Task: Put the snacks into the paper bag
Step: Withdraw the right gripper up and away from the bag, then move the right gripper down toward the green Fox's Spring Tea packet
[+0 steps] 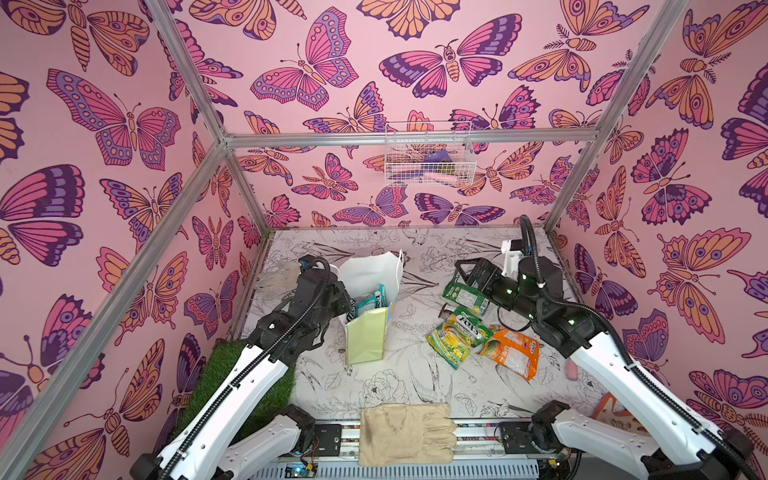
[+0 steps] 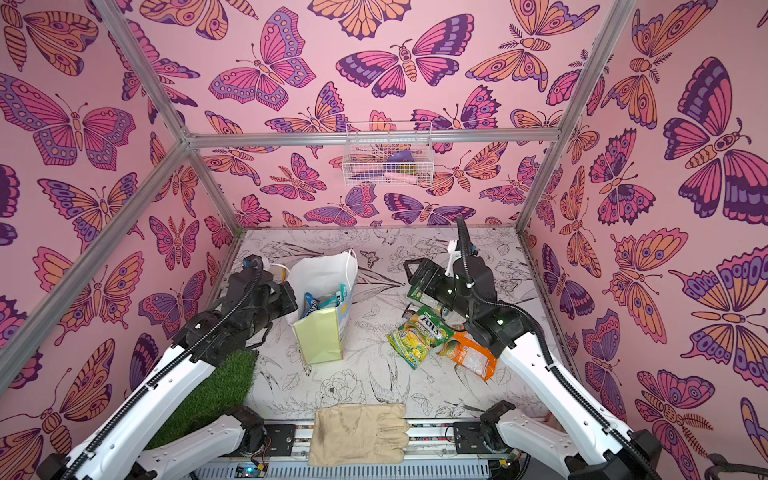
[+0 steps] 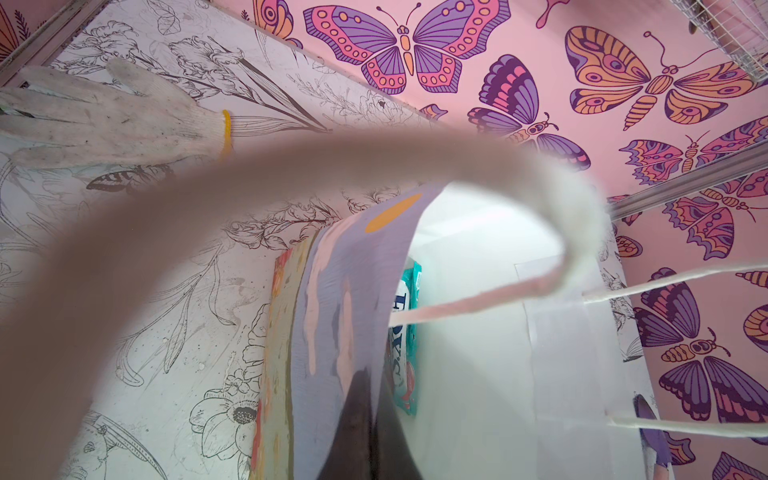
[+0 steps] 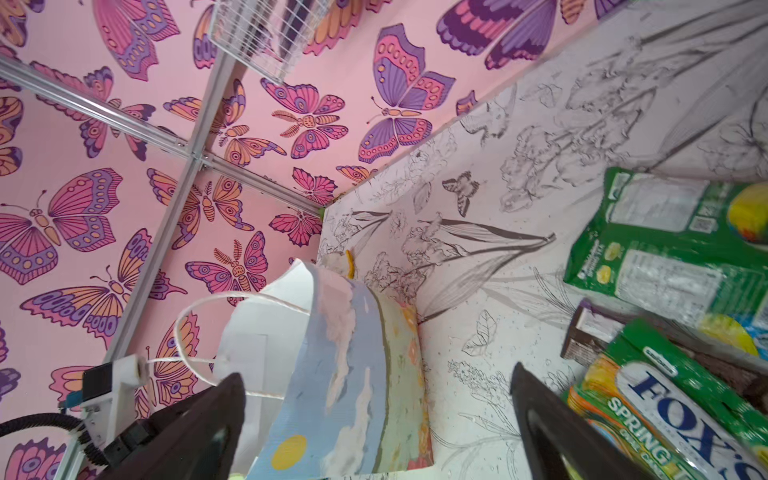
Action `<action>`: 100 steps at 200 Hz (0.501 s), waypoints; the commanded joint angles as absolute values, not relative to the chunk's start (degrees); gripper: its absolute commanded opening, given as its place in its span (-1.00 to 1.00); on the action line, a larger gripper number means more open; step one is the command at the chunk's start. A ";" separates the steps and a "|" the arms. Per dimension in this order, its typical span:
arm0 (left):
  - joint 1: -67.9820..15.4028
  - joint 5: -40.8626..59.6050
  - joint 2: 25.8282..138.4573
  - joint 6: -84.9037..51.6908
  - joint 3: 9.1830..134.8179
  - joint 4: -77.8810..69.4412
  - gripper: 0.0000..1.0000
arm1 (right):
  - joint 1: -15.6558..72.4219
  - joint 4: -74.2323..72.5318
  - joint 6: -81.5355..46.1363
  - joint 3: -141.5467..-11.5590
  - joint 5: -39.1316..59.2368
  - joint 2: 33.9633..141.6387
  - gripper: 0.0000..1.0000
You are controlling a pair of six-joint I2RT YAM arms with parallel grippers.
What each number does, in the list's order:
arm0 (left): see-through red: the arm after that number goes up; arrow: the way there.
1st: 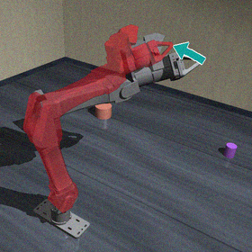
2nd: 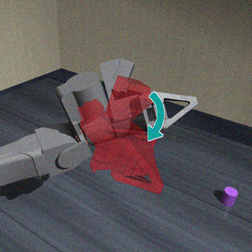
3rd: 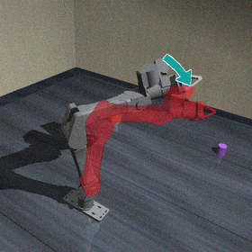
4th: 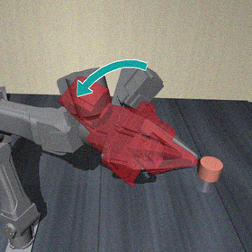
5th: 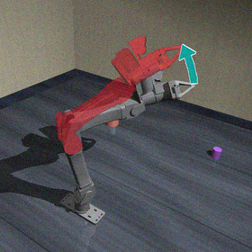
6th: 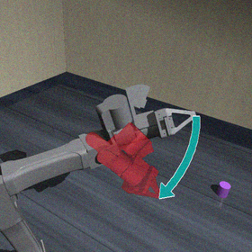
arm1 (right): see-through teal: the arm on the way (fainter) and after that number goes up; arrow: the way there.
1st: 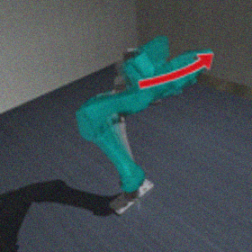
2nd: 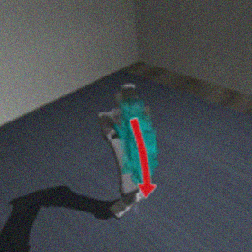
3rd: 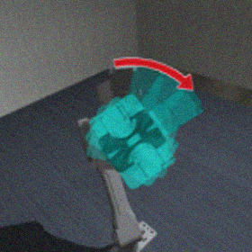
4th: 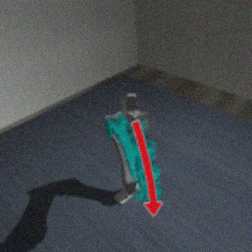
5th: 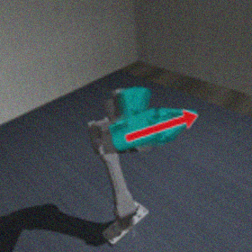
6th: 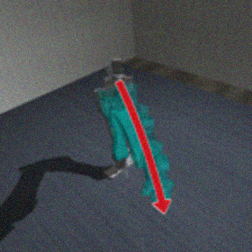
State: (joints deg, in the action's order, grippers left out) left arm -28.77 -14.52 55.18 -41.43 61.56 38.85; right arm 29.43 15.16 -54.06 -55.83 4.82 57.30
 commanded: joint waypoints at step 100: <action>-28.39 -14.59 54.84 -41.66 61.35 37.25 -1.00 | 28.56 21.75 -58.63 -43.36 3.74 54.15 1.00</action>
State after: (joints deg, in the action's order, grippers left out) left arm -28.77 -14.52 55.20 -41.43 61.56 38.85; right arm 28.91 20.01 -56.62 -45.54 5.37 55.27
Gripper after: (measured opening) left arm 0.044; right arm 0.997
